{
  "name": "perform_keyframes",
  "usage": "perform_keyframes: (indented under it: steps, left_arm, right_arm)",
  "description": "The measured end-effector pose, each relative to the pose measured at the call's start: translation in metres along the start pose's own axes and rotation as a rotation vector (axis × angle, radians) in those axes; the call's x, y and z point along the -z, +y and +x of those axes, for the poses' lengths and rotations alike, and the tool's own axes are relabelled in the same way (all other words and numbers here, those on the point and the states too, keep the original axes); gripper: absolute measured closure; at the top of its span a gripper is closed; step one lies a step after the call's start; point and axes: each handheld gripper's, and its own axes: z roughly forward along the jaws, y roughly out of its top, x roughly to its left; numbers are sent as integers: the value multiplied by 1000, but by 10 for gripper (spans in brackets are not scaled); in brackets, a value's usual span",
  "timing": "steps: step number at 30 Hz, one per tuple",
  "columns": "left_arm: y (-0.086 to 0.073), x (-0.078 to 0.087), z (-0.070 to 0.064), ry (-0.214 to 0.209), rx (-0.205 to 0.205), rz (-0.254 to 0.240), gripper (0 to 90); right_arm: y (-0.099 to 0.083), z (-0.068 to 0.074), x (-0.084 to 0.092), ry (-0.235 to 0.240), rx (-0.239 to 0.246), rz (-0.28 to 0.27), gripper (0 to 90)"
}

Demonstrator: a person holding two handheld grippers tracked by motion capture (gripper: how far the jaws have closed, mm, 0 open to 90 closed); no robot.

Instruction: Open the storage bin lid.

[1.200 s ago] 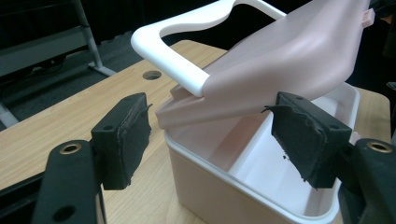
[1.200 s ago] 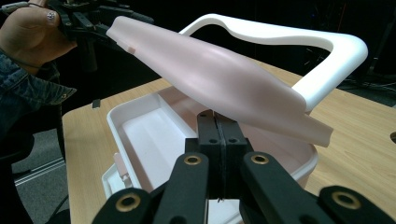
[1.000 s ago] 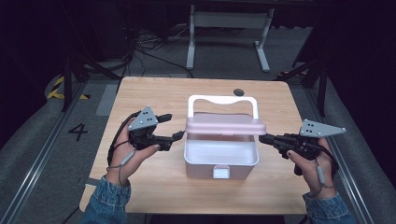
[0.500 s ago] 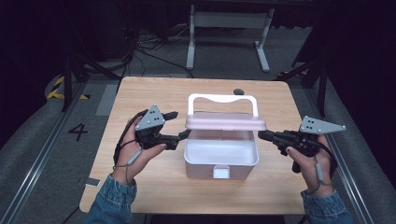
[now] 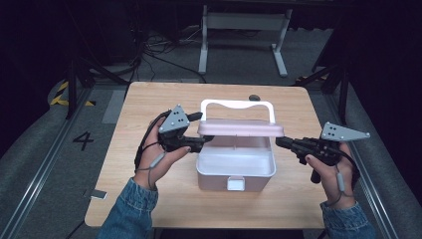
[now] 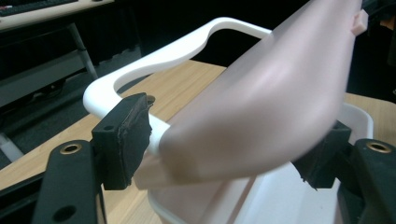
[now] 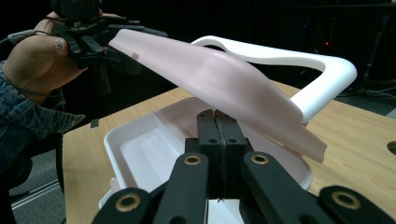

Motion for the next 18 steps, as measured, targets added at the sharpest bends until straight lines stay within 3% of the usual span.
perform_keyframes:
  steps: [3, 8, 18]
  left_arm:
    - [2, -3, 0, -3, -13, -6, 317]
    - [4, -7, -4, -16, -42, -16, 455]
    - [5, -8, -5, -1, -78, -22, 489]
  right_arm:
    - [0, 0, 0, 1, -2, -4, 900]
    - [0, -1, 1, 0, -1, -8, 900]
    - [-1, -1, 2, -7, -7, -9, 892]
